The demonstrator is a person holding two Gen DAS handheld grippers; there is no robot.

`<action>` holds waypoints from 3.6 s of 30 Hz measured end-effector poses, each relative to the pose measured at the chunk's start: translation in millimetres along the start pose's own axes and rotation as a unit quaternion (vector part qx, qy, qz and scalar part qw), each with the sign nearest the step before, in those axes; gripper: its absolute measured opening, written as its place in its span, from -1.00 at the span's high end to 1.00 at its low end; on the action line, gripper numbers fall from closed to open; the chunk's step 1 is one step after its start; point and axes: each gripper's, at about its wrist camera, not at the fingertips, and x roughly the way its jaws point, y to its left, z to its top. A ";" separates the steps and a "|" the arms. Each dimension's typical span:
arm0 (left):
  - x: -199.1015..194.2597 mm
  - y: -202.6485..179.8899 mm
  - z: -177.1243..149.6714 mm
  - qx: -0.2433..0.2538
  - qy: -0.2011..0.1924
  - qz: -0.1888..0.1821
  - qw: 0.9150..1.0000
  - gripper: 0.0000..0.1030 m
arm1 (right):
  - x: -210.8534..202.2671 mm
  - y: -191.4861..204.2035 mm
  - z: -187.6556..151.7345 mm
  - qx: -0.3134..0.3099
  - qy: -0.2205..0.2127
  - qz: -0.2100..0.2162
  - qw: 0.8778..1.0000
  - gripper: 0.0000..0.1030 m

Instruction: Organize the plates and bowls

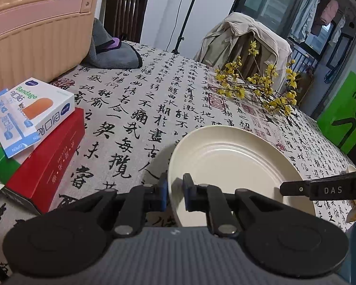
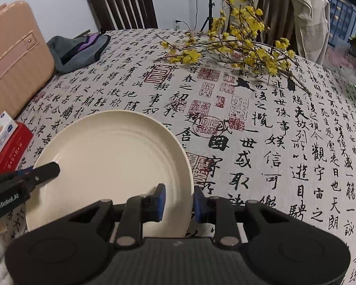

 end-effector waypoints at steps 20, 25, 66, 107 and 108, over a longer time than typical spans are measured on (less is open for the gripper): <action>-1.1 -1.5 -0.3 0.011 -0.007 0.014 1.000 0.74 | -3.8 14.3 -6.7 -0.030 -0.029 -0.029 0.999 0.59; -1.3 -1.5 -0.5 0.011 -0.008 0.016 1.000 0.74 | -3.9 12.1 -6.3 -0.025 -0.030 -0.023 0.999 0.61; -30.5 -1.5 5.3 -0.001 -0.059 -0.003 0.998 0.73 | -35.1 12.8 -6.9 -0.020 -0.080 -0.011 0.997 0.66; -78.8 -7.0 14.6 -0.017 -0.129 -0.019 0.991 0.74 | -69.7 13.3 -11.5 0.015 -0.108 0.022 0.994 0.66; -80.1 -7.7 15.0 -0.017 -0.131 -0.020 0.991 0.73 | -71.3 13.1 -12.0 0.016 -0.111 0.023 0.993 0.66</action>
